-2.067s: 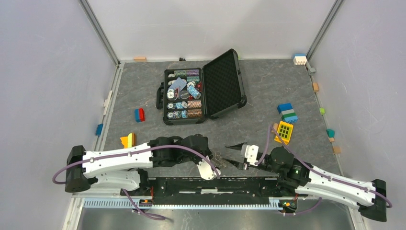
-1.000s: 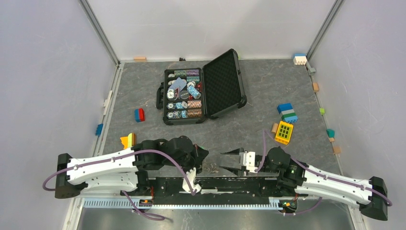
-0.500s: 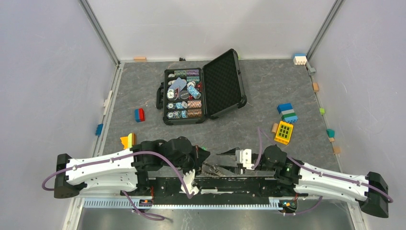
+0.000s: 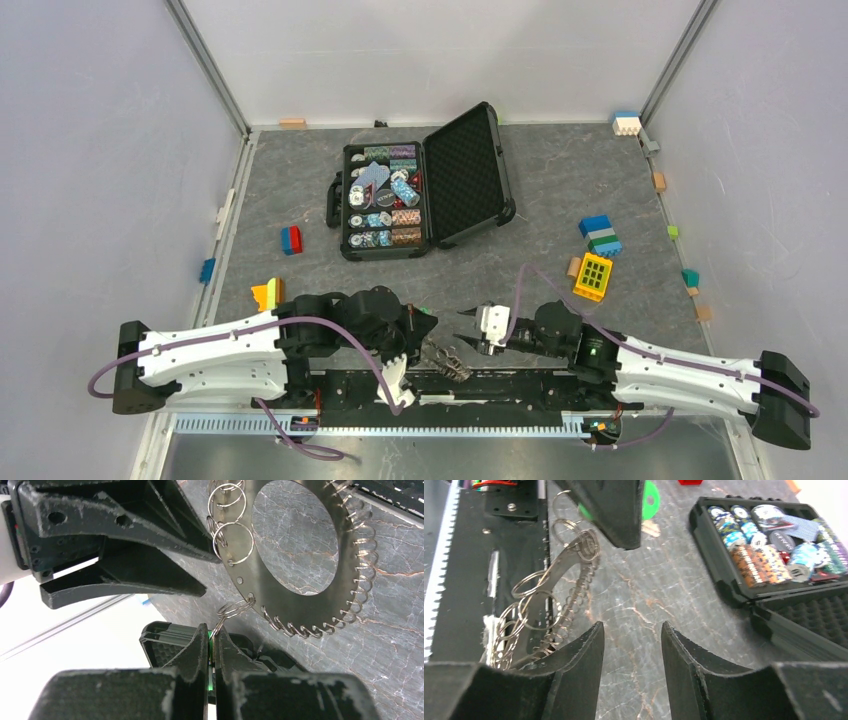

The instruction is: Remove the keys from the keyring

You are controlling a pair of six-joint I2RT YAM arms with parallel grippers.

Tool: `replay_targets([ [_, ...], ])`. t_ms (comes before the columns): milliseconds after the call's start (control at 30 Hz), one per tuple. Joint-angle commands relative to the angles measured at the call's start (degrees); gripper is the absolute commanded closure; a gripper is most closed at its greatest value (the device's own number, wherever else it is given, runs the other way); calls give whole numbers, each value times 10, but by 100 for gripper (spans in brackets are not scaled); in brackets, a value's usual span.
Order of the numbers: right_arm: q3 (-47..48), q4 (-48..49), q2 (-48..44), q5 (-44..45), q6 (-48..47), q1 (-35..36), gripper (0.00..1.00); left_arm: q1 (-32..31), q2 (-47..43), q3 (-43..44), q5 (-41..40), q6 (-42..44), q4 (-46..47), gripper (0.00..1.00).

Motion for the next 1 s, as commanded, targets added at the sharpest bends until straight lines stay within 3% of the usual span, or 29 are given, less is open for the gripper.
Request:
replay_targets([
  [0, 17, 1, 8, -65, -9, -1, 48, -3, -11, 1, -1, 23, 33, 98],
  [233, -17, 85, -17, -241, 42, -1, 38, -3, -5, -2, -14, 21, 34, 98],
  [500, -36, 82, -26, -21, 56, -1, 42, -3, -4, -3, -14, 19, 35, 98],
  [700, -35, 115, -3, -51, 57, -1, 46, -3, -3, -3, -10, 19, 34, 98],
  [967, -38, 186, 35, -122, 76, -1, 44, -4, -2, -2, -7, 20, 35, 98],
])
